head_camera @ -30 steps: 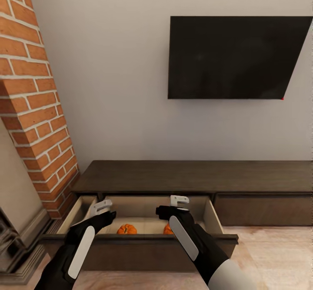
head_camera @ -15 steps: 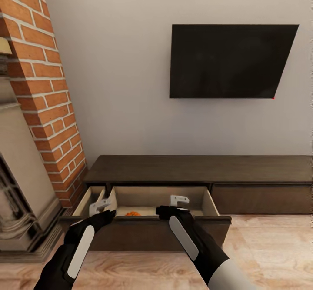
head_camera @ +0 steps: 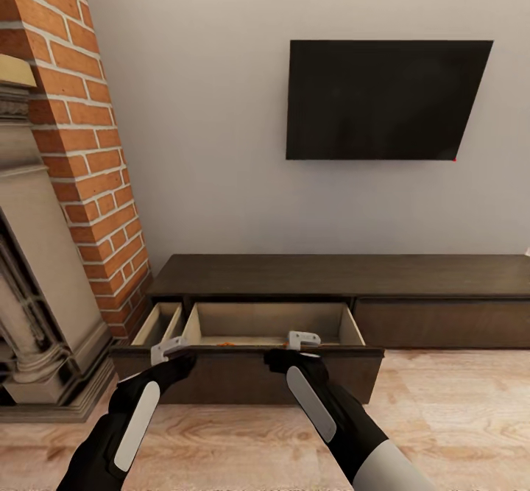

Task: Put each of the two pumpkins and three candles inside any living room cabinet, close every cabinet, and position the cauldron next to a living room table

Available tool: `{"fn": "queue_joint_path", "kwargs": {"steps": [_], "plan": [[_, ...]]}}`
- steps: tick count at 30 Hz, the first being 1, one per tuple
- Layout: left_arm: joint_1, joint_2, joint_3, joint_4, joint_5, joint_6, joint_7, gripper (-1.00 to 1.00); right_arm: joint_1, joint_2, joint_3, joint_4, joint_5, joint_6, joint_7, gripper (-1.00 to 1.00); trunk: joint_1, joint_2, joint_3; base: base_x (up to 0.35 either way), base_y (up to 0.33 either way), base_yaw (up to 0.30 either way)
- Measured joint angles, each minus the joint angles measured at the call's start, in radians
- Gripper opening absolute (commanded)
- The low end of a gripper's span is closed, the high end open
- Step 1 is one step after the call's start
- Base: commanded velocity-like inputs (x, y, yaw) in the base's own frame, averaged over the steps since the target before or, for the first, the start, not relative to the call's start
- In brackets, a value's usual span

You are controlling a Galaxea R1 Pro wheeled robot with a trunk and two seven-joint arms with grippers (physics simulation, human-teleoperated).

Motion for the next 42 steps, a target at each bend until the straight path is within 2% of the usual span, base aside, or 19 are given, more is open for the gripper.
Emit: {"fn": "queue_joint_path", "kwargs": {"steps": [10,13,15,16,21,25,28,30,36,39,42], "plan": [[0.000,0.000,-0.002,0.005,-0.001,-0.008,0.000,1.00,0.003,-0.002,0.000,0.004,0.007,-0.004,0.000,1.00,0.038,-0.070,-0.031,-0.001,0.000,0.000],[0.000,0.000,-0.008,0.023,-0.004,-0.011,-0.001,1.00,0.006,-0.003,0.001,0.002,0.011,-0.006,0.000,1.00,0.050,-0.091,-0.041,0.000,0.000,0.000],[0.000,-0.001,-0.010,0.066,-0.009,-0.031,-0.001,1.00,0.008,-0.003,0.002,0.001,0.013,-0.008,-0.001,1.00,0.058,-0.105,-0.047,0.000,0.000,0.000],[0.000,0.000,-0.010,0.125,-0.013,-0.080,-0.001,1.00,0.007,-0.009,0.002,0.005,0.014,-0.008,-0.001,1.00,0.061,-0.112,-0.050,0.000,0.000,0.000],[0.000,0.000,-0.013,0.153,-0.013,-0.102,-0.002,1.00,0.005,-0.036,0.003,0.013,0.013,-0.013,0.000,1.00,0.081,-0.147,-0.066,0.000,0.000,0.000],[0.000,0.001,-0.014,0.172,-0.013,-0.113,-0.002,1.00,0.004,-0.055,0.002,0.051,0.014,-0.086,0.002,1.00,0.096,-0.175,-0.078,0.000,0.000,0.000],[0.000,0.000,-0.015,0.205,-0.014,-0.154,-0.002,1.00,0.004,-0.069,0.006,0.125,0.016,-0.196,0.003,1.00,0.107,-0.196,-0.088,0.000,0.000,0.000],[0.000,0.000,-0.016,0.218,-0.014,-0.174,-0.002,1.00,0.004,-0.073,0.008,0.163,0.016,-0.235,0.007,1.00,0.115,-0.210,-0.094,0.000,0.000,0.000],[0.000,0.000,-0.018,0.233,-0.018,-0.197,-0.002,1.00,0.004,-0.078,0.012,0.206,0.019,-0.316,0.093,1.00,0.138,-0.252,-0.113,0.000,0.000,0.000],[0.000,-0.001,-0.018,0.247,-0.021,-0.219,-0.002,1.00,0.004,-0.080,0.012,0.232,0.016,-0.405,0.140,1.00,0.150,-0.273,-0.122,0.000,0.000,0.000],[0.000,0.000,-0.018,0.251,-0.021,-0.224,-0.002,1.00,0.004,-0.080,0.013,0.259,0.018,-0.420,0.146,1.00,0.157,-0.287,-0.132,0.000,0.000,0.000]]}}
